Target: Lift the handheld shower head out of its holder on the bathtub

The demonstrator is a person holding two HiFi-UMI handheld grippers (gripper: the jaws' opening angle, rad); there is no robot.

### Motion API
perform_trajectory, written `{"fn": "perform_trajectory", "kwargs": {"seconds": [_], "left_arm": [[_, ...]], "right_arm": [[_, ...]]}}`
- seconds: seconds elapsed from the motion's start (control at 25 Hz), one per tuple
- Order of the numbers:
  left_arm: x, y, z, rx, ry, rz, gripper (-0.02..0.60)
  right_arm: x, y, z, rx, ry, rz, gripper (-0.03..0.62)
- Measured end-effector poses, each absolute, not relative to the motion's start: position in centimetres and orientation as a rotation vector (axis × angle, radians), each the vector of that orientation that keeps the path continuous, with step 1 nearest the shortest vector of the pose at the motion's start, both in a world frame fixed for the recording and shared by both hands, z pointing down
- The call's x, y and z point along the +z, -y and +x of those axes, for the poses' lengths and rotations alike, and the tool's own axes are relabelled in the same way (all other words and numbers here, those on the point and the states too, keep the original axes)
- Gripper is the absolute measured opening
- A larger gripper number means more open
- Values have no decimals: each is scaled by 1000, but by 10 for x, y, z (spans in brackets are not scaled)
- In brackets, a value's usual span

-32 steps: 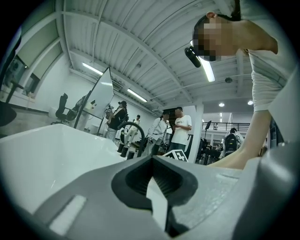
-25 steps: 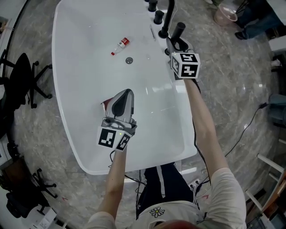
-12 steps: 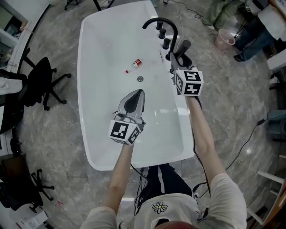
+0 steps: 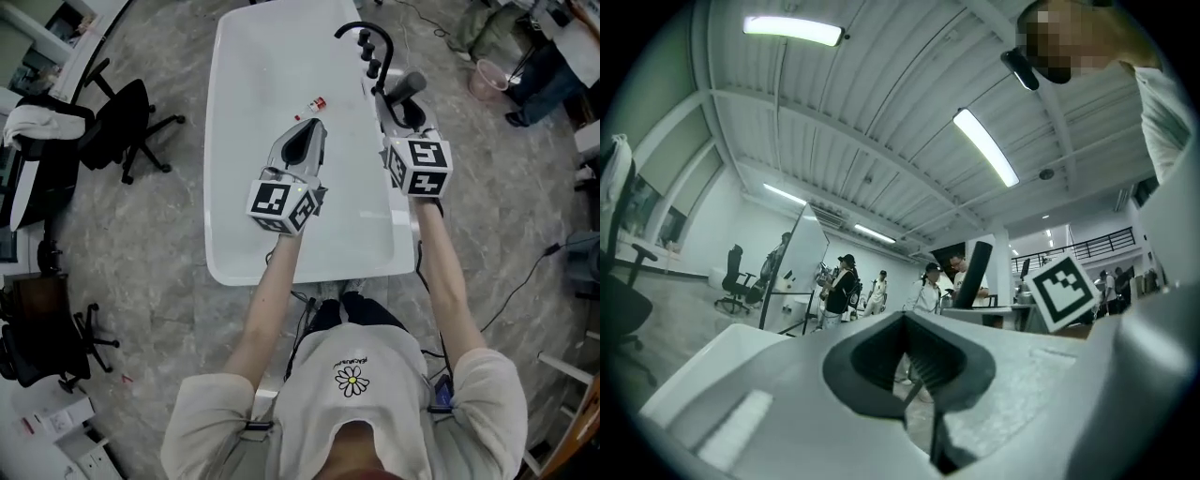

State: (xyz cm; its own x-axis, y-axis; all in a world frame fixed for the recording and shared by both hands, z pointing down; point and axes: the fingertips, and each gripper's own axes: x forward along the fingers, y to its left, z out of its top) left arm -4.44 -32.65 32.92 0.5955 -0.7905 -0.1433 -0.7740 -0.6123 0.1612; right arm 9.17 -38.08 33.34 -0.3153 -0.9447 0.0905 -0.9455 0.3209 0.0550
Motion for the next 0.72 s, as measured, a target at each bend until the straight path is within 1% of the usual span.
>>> {"fn": "perform_trajectory", "kwargs": {"seconds": [0.12, 0.36, 0.56, 0.72], "left_arm": [[309, 303, -45, -313, 1353, 2742, 0], [277, 271, -46, -292, 1510, 2736, 0], [277, 240, -60, -270, 1590, 2742, 0], [275, 234, -56, -276, 1603, 2738, 0]], "right_arm": [[315, 330, 75, -32, 2495, 1738, 153], [287, 254, 61, -2, 2570, 1736, 153], [303, 207, 50, 48, 2588, 1741, 153], [307, 202, 65, 100, 2590, 1767, 153]]}}
